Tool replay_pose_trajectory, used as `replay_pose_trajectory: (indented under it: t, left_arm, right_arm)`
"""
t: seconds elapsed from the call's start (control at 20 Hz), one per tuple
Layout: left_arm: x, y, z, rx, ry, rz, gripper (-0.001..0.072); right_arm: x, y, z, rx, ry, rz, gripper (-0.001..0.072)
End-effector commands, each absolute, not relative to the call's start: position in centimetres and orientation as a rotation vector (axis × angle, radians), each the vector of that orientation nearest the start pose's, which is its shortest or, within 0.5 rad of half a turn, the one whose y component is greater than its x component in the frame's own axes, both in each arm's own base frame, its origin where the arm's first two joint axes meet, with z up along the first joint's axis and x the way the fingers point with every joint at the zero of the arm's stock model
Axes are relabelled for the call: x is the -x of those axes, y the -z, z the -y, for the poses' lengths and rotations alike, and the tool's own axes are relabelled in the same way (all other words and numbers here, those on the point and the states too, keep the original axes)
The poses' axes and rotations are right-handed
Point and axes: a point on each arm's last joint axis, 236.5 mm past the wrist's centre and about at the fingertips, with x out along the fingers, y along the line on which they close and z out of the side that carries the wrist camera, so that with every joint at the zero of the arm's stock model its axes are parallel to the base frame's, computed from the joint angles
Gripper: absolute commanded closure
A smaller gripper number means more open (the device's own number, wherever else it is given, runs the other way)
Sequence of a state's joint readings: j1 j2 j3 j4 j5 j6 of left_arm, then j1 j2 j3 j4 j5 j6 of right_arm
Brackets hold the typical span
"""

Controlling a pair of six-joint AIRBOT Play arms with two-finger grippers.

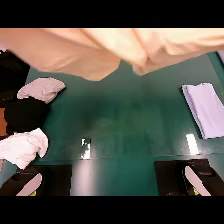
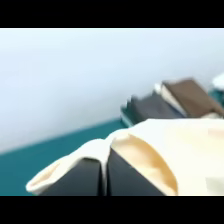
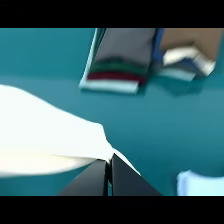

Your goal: Fold the shirts.

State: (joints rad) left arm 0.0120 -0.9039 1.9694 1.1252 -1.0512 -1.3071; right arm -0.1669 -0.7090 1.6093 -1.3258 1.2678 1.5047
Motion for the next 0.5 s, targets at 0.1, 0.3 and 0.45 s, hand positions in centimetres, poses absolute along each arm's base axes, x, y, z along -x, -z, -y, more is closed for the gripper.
replay_pose_trajectory:
  t: [0.1, 0.3, 0.45]
  left_arm:
    - [-22.6, -54.2, 8.7, -0.080, 0.374, 0.116, 0.0683]
    - [-26.8, -47.9, 9.9, 0.017, 0.433, -0.096, 0.0683]
    - [-31.9, -38.5, 10.3, 0.085, 0.455, -0.354, 0.0683]
  right_arm:
    - [-23.2, -44.7, 1.2, -0.037, 0.051, -0.239, 0.0697]
    - [-24.9, -43.7, 1.4, -0.038, 0.034, -0.360, 0.0697]
    - [-28.6, -40.8, 2.4, -0.059, 0.022, -0.489, 0.0697]
